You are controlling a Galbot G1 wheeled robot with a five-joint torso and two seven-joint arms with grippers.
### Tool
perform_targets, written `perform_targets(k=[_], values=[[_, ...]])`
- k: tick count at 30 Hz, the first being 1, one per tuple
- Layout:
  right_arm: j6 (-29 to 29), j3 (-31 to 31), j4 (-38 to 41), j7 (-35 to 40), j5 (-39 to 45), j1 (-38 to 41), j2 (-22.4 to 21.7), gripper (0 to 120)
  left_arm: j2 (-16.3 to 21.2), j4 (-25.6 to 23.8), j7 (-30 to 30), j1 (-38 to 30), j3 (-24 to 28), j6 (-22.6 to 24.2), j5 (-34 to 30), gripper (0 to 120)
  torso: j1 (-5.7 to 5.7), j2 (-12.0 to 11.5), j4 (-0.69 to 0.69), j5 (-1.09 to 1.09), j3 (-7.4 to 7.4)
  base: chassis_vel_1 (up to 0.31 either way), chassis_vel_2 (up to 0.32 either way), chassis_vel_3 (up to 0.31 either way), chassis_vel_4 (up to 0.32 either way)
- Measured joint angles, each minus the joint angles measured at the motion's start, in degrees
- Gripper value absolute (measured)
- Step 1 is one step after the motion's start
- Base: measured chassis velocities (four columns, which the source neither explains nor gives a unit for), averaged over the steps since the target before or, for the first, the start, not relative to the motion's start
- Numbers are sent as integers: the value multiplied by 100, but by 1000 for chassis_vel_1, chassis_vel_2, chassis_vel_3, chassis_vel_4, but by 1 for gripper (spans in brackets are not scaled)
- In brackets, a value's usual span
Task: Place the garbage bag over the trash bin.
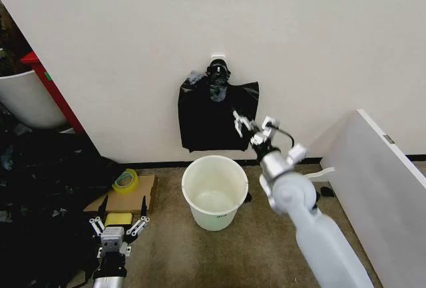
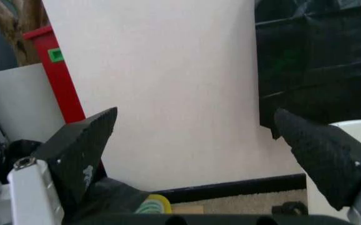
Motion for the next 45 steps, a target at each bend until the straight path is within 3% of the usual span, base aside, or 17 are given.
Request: perform_targets(k=[5, 7, 10, 27, 36, 45], values=[[-3, -145, -587, -101, -13, 443, 140, 78, -44, -28, -1, 29, -53, 4, 6, 99, 0, -1, 0, 1, 0, 0, 0, 0, 0], [-3, -155, -681, -129, -21, 484, 172, 75, -59, -28, -2, 32, -62, 4, 6, 99, 0, -1, 0, 1, 0, 0, 0, 0, 0], [13, -165, -902, -210, -54, 602, 257, 58, -89, -17, -6, 23, -69, 3, 7, 99, 0, -1, -2, 1, 0, 0, 0, 0, 0], [110, -185, -985, -515, 152, 641, 428, 0, -95, -23, -139, -34, -68, 180, -83, 99, 0, -1, -1, 1, -1, 0, 0, 0, 0], [197, -231, -702, -525, -37, 372, 214, 0, -99, 4, -141, -56, -57, 168, -73, 99, 0, -1, 0, 1, -1, 0, 0, 0, 0], [498, -327, 419, -896, -1477, -1181, -501, 0, -123, 82, -142, -134, 56, 161, 6, 99, -2, -1, -3, 1, -2, 0, 0, 0, 0]])
